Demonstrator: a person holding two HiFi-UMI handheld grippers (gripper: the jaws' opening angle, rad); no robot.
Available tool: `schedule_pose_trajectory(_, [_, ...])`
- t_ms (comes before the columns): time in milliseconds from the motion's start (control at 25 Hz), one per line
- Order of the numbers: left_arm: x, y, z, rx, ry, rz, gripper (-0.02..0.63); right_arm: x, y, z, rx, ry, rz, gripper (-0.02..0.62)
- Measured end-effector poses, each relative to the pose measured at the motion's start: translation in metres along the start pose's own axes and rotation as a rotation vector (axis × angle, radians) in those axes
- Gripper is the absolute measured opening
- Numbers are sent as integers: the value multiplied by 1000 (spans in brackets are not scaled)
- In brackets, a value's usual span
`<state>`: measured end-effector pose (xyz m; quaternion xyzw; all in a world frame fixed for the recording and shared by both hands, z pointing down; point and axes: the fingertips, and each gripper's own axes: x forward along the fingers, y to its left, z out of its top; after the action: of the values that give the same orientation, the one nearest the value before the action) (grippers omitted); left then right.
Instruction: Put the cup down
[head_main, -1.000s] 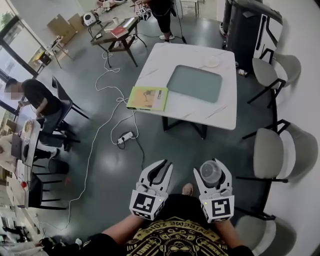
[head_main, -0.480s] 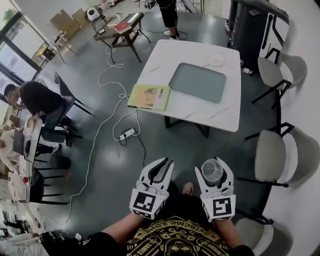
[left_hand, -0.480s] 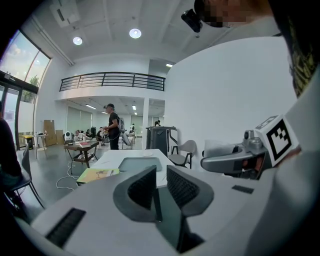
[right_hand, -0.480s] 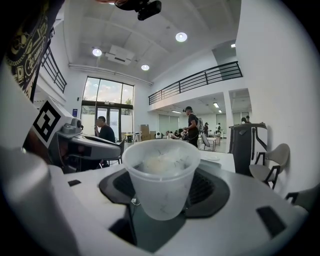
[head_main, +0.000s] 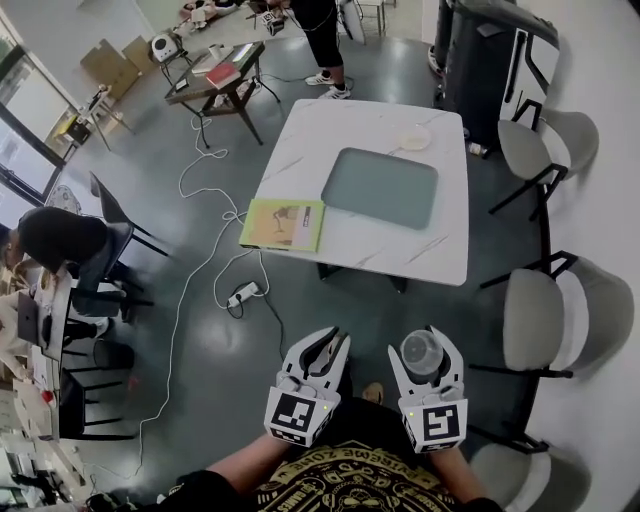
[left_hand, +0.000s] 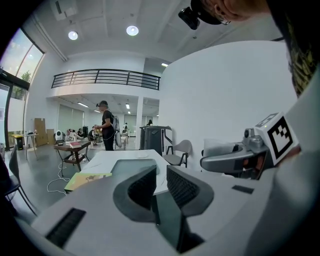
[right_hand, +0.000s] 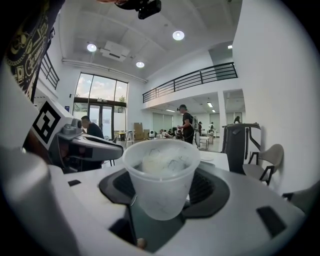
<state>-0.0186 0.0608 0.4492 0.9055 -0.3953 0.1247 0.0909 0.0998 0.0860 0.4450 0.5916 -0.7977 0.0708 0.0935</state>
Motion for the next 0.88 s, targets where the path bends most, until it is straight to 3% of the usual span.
schedule_pose_trajectory(880, [88,93,39,7,-19,-110,72,112,-23,40,-24,39,-105,267])
